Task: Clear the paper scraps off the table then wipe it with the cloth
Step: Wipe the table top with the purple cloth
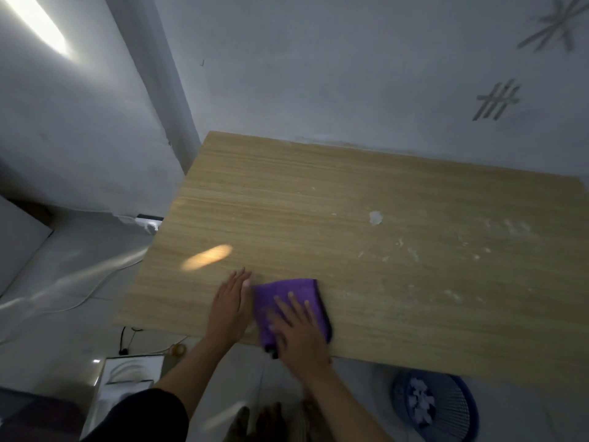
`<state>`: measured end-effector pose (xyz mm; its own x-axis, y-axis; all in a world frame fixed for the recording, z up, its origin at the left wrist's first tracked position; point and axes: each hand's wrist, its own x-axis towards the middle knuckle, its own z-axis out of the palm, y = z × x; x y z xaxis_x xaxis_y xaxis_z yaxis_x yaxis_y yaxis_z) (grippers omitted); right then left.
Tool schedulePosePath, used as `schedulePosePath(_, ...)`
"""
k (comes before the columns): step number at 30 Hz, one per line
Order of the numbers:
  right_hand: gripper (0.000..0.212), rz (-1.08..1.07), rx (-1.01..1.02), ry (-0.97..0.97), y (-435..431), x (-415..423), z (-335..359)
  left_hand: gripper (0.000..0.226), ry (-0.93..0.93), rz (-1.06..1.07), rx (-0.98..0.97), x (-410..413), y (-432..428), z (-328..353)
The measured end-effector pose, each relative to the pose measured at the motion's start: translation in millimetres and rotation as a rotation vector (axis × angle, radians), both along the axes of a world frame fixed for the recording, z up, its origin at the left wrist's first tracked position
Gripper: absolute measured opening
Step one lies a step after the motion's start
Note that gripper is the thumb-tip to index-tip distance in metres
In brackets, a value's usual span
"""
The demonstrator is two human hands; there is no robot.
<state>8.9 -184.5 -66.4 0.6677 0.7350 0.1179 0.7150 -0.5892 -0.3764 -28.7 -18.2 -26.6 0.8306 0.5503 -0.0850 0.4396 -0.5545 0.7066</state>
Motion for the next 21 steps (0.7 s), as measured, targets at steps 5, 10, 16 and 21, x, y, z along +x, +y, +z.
schedulePosePath(5,0.046,-0.422,-0.058,0.078,-105,74,3,0.066,-0.004,-0.06,0.029,6,-12,-6)
schedulePosePath(10,0.055,-0.653,0.141,0.177,-101,104,22,0.054,-0.011,-0.103,0.005,18,-24,0)
schedulePosePath(16,0.041,0.06,0.035,0.004,-3,35,5,0.069,0.0,-0.1,0.063,30,-19,-6)
schedulePosePath(21,0.037,-0.003,-0.029,0.035,-8,80,3,0.07,-0.056,-0.098,0.148,55,-21,-4)
